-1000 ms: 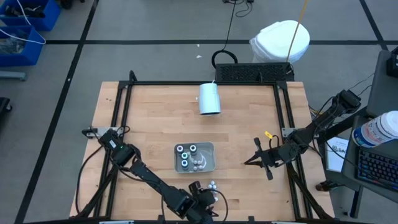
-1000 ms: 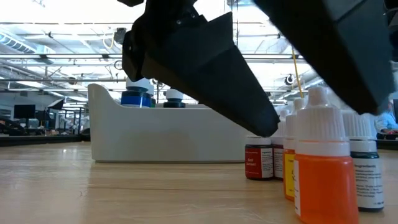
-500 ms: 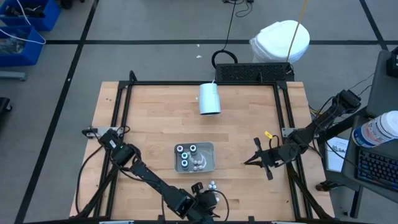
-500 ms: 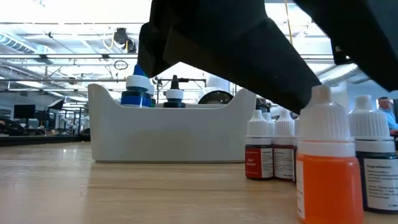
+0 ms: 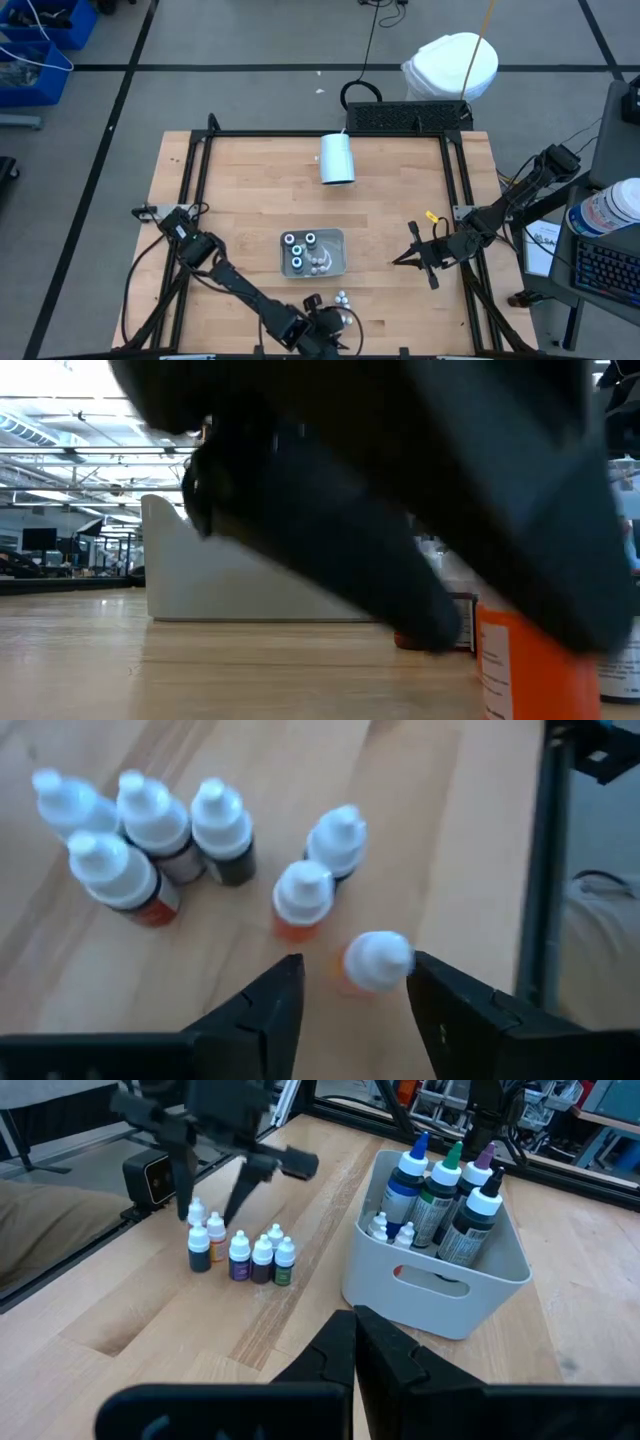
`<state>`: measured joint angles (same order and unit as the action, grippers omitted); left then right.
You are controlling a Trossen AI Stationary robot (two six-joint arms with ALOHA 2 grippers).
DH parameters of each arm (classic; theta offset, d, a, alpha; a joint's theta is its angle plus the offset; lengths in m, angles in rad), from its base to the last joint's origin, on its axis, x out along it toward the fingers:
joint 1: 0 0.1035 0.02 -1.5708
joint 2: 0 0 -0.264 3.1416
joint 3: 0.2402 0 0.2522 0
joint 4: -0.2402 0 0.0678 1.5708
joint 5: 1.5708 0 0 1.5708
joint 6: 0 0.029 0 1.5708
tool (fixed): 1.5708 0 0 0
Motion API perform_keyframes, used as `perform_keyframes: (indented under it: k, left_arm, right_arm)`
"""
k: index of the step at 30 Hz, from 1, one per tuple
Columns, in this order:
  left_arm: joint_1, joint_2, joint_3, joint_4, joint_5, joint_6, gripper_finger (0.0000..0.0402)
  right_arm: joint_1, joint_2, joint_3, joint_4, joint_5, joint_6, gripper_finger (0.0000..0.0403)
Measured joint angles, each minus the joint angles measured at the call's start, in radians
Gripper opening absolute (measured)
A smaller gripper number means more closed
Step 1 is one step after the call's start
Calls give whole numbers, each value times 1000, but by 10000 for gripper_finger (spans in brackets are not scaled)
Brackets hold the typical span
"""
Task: Pick & Place food coloring
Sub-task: Put the orange food coloring bottle into the gray bin
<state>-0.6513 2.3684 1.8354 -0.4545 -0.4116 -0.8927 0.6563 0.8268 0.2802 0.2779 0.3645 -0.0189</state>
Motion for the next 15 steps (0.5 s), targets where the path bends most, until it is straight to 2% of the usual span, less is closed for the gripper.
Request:
perform_keyframes:
  k: [5,15]
  left_arm:
    - [5,0,-55,80,15,-8,197]
    - [6,-4,-51,103,59,6,207]
  right_arm:
    - [0,0,0,0,0,0,0]
    - [0,0,0,0,0,0,0]
